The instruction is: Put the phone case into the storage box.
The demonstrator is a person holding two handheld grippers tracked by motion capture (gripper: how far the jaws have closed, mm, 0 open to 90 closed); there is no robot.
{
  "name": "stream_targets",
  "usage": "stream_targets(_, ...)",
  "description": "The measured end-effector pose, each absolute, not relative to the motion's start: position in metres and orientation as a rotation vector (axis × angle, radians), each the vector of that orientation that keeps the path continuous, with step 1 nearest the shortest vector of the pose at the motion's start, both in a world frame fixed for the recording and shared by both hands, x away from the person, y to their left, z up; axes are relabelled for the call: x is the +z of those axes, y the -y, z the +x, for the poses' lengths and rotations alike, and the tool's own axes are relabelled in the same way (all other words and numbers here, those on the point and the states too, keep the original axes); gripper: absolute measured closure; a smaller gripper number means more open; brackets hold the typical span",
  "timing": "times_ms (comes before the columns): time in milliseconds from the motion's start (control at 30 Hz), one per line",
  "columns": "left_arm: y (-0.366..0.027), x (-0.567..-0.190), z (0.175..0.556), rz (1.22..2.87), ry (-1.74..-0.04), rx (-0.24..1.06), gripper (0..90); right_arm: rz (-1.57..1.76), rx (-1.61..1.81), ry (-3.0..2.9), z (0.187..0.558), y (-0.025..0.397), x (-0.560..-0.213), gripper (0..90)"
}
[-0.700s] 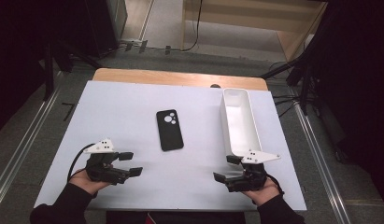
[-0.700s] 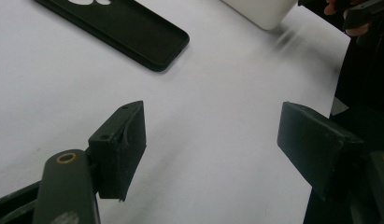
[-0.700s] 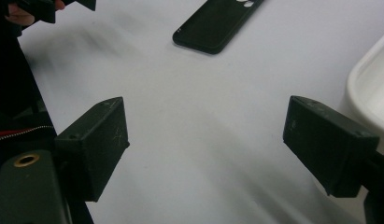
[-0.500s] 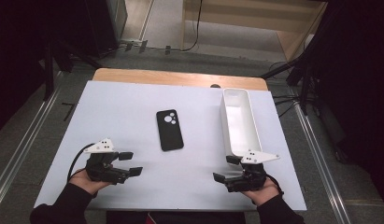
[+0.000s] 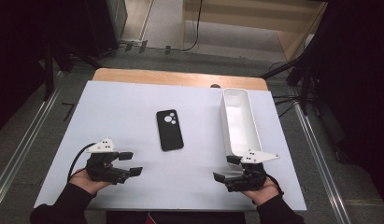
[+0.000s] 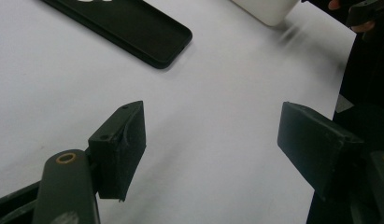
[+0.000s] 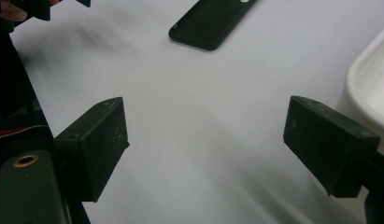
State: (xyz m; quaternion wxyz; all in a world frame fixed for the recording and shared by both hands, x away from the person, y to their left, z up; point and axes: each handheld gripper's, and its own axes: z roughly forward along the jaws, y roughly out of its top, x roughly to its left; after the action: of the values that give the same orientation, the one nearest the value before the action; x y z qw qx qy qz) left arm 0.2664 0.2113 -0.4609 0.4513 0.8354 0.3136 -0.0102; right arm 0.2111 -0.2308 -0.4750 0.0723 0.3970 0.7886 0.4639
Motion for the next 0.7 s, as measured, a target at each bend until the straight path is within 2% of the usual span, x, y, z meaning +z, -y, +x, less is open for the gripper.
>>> stream_targets(700, -0.2098, -0.4604, 0.2662, 2.071, -0.8, -0.053, 23.7, 1.2, 1.372, -2.383, 0.211, 0.2296, -0.4754, 12.3)
